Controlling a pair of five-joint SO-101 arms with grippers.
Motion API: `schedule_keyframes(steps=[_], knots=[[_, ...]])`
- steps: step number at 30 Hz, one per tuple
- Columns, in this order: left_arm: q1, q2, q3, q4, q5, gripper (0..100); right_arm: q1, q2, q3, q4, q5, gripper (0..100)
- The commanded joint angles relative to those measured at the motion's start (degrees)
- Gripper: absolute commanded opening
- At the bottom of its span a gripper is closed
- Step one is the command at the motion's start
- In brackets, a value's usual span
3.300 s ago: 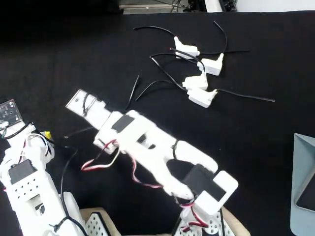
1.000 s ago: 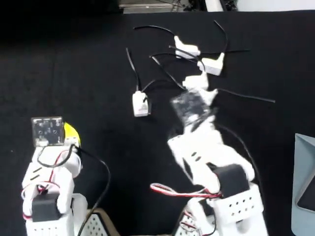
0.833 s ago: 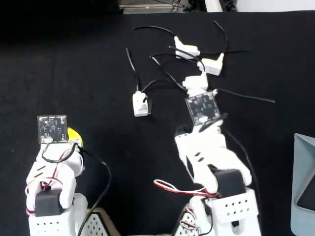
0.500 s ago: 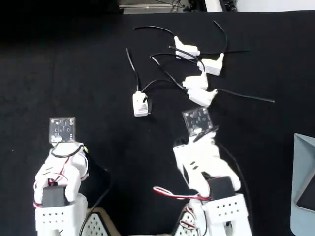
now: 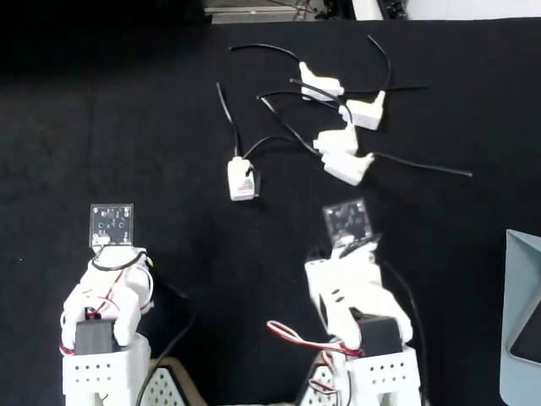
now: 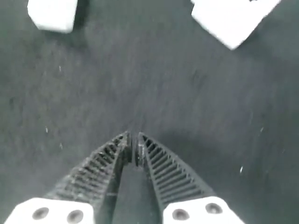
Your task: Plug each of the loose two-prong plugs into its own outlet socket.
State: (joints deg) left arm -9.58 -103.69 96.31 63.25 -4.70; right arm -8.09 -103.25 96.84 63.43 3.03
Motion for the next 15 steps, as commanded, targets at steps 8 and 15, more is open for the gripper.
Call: schedule_keyframes(steps=[8, 15], knots=[[0.31, -0.09, 1.01, 0.09, 0.53, 3, 0.97, -4.44, -0.31, 11.08, 0.09, 1.4], [0.4, 0.0, 1.01, 0.18, 0.53, 3, 0.97, -4.53, -0.31, 11.08, 0.09, 1.4]])
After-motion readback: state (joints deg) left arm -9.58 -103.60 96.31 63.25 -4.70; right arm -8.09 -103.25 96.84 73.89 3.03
